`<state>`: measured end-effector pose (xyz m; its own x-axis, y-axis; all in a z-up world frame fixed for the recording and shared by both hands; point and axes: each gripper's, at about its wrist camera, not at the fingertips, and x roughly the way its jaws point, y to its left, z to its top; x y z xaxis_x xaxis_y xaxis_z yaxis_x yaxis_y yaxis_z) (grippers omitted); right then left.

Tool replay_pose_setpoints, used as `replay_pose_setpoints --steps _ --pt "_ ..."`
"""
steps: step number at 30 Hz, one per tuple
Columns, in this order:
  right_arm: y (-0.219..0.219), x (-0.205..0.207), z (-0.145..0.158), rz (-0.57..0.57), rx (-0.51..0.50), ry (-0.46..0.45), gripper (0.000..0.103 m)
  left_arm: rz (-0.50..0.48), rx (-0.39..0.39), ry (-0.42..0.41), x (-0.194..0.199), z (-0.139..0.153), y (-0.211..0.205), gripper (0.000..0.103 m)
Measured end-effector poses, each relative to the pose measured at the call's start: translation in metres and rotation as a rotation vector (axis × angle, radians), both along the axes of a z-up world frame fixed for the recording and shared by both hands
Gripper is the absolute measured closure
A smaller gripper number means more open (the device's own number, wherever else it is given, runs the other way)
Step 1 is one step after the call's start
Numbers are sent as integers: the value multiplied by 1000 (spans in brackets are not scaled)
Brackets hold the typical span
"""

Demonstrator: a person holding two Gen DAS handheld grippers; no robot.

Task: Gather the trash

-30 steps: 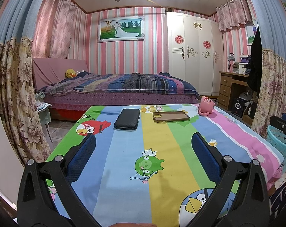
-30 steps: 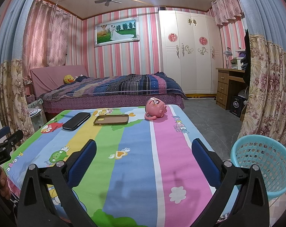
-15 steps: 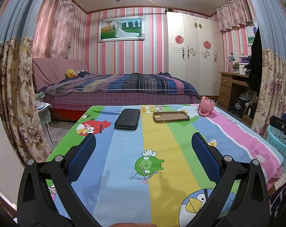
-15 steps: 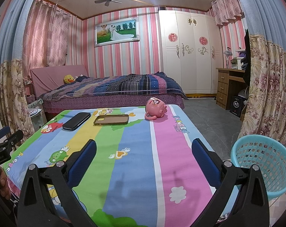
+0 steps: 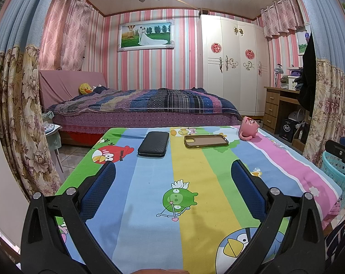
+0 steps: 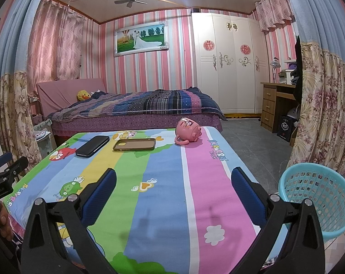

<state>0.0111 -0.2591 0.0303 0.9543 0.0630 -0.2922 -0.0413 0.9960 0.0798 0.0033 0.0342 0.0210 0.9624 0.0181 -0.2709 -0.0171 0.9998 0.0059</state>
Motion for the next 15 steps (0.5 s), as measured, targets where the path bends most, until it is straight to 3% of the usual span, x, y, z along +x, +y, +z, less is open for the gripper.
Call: replay_pose_setpoints --steps 15 --pt "0 -1 0 1 -3 0 5 -1 -1 0 0 0 0 5"
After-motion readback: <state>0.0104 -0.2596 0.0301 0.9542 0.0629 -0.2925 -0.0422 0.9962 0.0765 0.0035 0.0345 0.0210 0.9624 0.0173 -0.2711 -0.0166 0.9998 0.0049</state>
